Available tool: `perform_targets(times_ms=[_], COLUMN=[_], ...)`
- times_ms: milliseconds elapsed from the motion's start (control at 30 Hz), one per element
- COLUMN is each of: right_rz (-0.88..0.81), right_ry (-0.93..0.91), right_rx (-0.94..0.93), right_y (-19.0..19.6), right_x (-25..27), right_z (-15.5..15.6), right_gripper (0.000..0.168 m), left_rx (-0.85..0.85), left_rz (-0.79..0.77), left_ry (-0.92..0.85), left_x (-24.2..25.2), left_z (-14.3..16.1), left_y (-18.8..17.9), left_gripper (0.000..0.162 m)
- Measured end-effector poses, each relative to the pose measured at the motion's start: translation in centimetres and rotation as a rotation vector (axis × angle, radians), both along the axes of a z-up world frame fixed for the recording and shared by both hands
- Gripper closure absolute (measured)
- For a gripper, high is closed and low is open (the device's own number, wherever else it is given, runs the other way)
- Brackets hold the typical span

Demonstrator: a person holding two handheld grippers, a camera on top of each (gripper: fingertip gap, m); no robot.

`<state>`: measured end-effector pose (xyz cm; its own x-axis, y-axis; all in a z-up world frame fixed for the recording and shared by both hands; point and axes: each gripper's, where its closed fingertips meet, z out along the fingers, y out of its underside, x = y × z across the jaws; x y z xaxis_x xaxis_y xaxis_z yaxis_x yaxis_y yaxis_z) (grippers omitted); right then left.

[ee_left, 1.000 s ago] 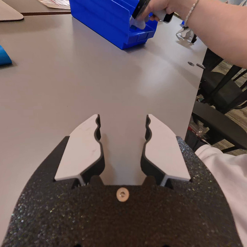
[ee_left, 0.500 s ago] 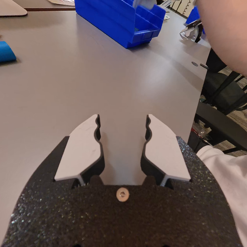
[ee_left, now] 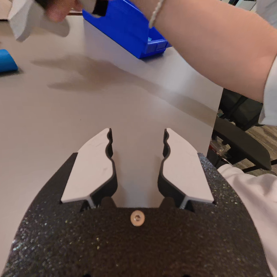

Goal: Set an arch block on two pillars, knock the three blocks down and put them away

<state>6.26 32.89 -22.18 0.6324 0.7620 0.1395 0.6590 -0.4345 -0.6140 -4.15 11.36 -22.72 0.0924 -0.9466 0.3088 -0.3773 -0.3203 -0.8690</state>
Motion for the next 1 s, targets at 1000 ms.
perform_targets(times_ms=[1000], right_rz=[-0.578], right_ry=[0.124], right_rx=[0.17], right_y=[-7.4], right_x=[16.2], right_z=[11.4], right_gripper=[0.136], left_rx=[-0.024], left_rz=[0.067], left_ry=[-0.067], left_x=[-2.0], left_z=[1.3], left_y=[1.2], left_gripper=[0.097])
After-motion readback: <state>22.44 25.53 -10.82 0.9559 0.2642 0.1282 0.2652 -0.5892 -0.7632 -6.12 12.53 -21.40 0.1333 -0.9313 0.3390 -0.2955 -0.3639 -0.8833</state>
